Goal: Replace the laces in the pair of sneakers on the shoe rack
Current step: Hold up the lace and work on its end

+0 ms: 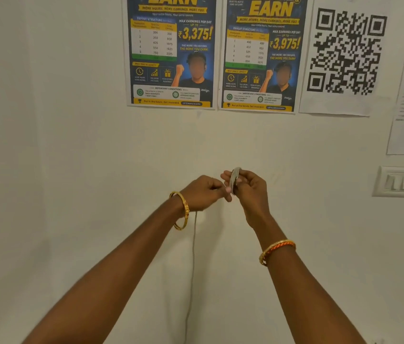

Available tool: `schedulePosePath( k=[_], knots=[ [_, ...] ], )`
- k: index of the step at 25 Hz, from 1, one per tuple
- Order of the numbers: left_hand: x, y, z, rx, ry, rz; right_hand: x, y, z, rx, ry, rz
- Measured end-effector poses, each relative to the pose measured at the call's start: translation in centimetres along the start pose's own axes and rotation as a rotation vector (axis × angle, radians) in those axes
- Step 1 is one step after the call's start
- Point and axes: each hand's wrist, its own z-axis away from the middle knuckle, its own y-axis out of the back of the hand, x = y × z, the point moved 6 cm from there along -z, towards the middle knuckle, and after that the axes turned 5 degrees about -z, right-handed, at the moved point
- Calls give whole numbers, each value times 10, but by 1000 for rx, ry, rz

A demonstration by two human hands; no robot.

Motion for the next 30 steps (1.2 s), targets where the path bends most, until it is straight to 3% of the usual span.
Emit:
schedulePosePath(
  k=[2,4,6,9,14,17,20,24,26,30],
  knots=[
    [7,17,-3,72,-47,-47,8,1,5,-51,47,221],
    [10,32,-8,167,-80,-81,10,-1,13,-104,124,289],
    [8,43,-14,261,-97,-78,6,-4,22,-142,163,293],
    [-5,46,-16,357,-62,38,-2,-9,31,-194,22,131],
    [-43,-2,-2,158,180,396,-18,-16,32,-173,-174,-419],
    [-43,-29,9,-7,197,425,-16,-18,26,-110,-186,-629],
    [-25,-29,13,-32,114,234,-9,-14,17,-24,-116,-499],
    [-5,-6,9,62,-14,-83,-2,-4,18,0,-21,-37],
    [-1,10,5,134,-24,-140,1,-2,22,-39,19,161],
    [-7,34,-6,267,-28,-103,4,-3,34,-138,-17,264]
  ],
)
